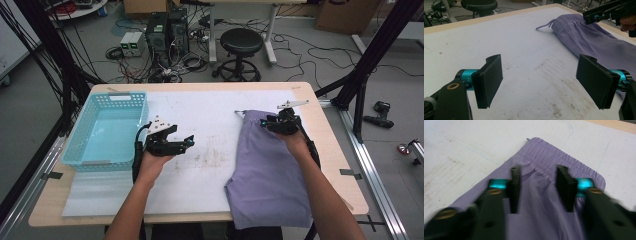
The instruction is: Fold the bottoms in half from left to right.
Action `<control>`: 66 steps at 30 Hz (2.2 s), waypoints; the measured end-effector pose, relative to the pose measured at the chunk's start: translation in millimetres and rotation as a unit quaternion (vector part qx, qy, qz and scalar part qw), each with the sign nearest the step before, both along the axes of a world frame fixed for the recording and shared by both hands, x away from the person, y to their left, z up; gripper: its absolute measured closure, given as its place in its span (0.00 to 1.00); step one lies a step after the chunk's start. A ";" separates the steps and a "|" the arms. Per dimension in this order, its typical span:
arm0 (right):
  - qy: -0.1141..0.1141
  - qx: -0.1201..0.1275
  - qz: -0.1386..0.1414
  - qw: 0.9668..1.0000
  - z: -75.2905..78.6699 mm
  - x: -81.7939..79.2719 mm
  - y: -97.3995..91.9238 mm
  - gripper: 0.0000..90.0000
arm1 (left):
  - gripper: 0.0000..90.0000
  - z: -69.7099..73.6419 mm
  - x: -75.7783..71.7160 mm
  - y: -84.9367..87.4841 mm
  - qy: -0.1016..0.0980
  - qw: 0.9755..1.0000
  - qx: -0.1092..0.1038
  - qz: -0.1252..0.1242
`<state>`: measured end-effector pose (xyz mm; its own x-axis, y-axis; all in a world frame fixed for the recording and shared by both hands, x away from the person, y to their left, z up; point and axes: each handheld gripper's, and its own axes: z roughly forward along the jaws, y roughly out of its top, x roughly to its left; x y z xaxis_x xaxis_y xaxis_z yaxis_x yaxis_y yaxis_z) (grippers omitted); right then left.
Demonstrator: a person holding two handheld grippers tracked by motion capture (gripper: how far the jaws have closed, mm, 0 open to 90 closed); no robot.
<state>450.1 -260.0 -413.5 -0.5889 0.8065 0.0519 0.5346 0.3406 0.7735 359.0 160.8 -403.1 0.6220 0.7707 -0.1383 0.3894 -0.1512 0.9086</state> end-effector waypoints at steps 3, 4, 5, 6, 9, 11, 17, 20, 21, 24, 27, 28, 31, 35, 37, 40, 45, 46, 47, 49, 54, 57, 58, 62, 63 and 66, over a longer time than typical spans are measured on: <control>0.022 -0.018 -0.011 1.000 -4.5 8.2 3.5 0.79 | 0.24 -1.4 1.5 -0.7 0.002 1.000 -0.003 0.002; 0.022 -0.024 -0.015 0.999 -7.0 11.5 4.3 0.80 | 0.24 -1.8 2.2 -1.1 0.002 1.000 -0.003 0.000; 0.024 -0.024 -0.020 0.999 -9.7 15.3 4.8 0.80 | 0.24 -2.4 2.9 -1.8 0.002 1.000 -0.003 0.001; 0.034 -0.023 -0.023 0.999 -12.6 20.0 5.6 0.80 | 0.24 -2.4 2.9 -1.8 0.002 1.000 -0.003 0.001; 0.048 -0.042 -0.023 0.998 -18.2 33.5 11.0 0.79 | 0.24 -5.5 5.5 -4.3 0.009 1.000 0.005 -0.004; 0.046 -0.053 -0.028 0.997 -18.9 41.7 15.4 0.76 | 0.24 -6.3 6.4 -5.6 0.011 1.000 0.004 -0.005; 0.024 -0.090 -0.047 0.995 -27.2 54.1 27.4 0.72 | 0.24 -6.5 6.4 -5.7 0.011 1.000 0.004 -0.004; 0.018 -0.091 -0.052 0.994 -25.1 53.2 28.3 0.66 | 0.24 -6.2 6.5 -4.6 0.010 1.000 0.003 -0.003; 0.017 -0.076 -0.051 0.996 -20.8 50.6 27.0 0.61 | 0.24 -6.2 6.4 -4.5 0.011 1.000 0.002 -0.004; 0.005 -0.033 -0.036 0.999 -6.2 37.7 23.9 0.61 | 0.24 -6.3 7.0 -4.4 0.009 1.000 0.001 -0.003; 0.014 -0.008 -0.019 1.000 -0.3 26.0 24.7 0.69 | 0.24 -6.3 7.0 -4.3 0.008 1.000 0.000 -0.004; 0.038 -0.015 -0.011 0.999 -0.8 23.5 27.3 0.72 | 0.24 -6.3 6.9 -4.5 0.008 1.000 0.000 -0.004; 0.101 -0.024 0.006 0.995 -12.9 25.0 36.6 0.74 | 0.24 -5.7 6.1 -4.6 0.009 1.000 0.000 -0.006; 0.095 -0.033 -0.001 0.995 -25.8 31.2 48.5 0.74 | 0.24 -5.1 5.3 -4.1 0.008 1.000 -0.002 -0.005; 0.073 -0.044 -0.004 0.996 -28.0 33.4 53.9 0.74 | 0.24 -4.4 4.7 -3.2 0.008 1.000 -0.004 -0.004; 0.046 -0.063 -0.011 0.997 -31.1 35.6 60.5 0.74 | 0.24 -4.1 4.5 -3.3 0.008 1.000 -0.004 -0.004; 0.047 -0.049 0.003 0.998 -28.3 34.1 58.9 0.59 | 0.24 -4.8 5.3 -4.1 0.008 1.000 -0.005 -0.004; 0.049 -0.030 0.003 0.998 -23.1 32.2 53.4 0.58 | 0.24 -4.9 5.4 -4.0 0.008 1.000 -0.004 -0.005; 0.046 -0.016 0.001 0.999 -18.8 30.6 48.6 0.58 | 0.24 -4.9 5.4 -4.4 0.008 1.000 -0.005 -0.005; 0.023 0.013 -0.017 0.999 -2.8 25.9 27.7 0.58 | 0.24 -4.9 5.3 -4.6 0.008 1.000 -0.005 -0.005; 0.003 0.031 -0.103 0.994 11.3 24.4 -26.5 0.61 | 0.24 -3.8 4.4 -5.4 0.003 1.000 -0.010 -0.005; 0.065 0.035 -0.119 0.990 -2.7 30.2 -45.3 0.61 | 0.24 -3.6 4.1 -5.4 0.001 1.000 -0.011 -0.005; 0.075 0.037 -0.118 0.989 -5.7 31.5 -45.8 0.60 | 0.24 -3.6 4.0 -5.4 0.002 1.000 -0.011 -0.005; 0.088 0.010 -0.107 0.990 -17.4 39.6 -31.7 0.60 | 0.24 -3.4 3.8 -5.1 0.004 1.000 -0.010 -0.006; 0.095 0.004 -0.107 0.990 -22.0 42.7 -27.7 0.61 | 0.24 -3.4 3.6 -5.3 0.003 1.000 -0.011 -0.006; 0.106 -0.001 -0.105 0.989 -30.9 46.0 -19.3 0.79 | 0.24 -3.5 3.6 -4.9 0.004 1.000 -0.011 -0.007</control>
<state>496.1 -279.4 -444.4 -0.3840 0.9102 0.1553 0.7443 0.2056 0.6354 362.6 155.9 -406.5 0.6315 0.7588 -0.1594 0.3945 -0.1375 0.9085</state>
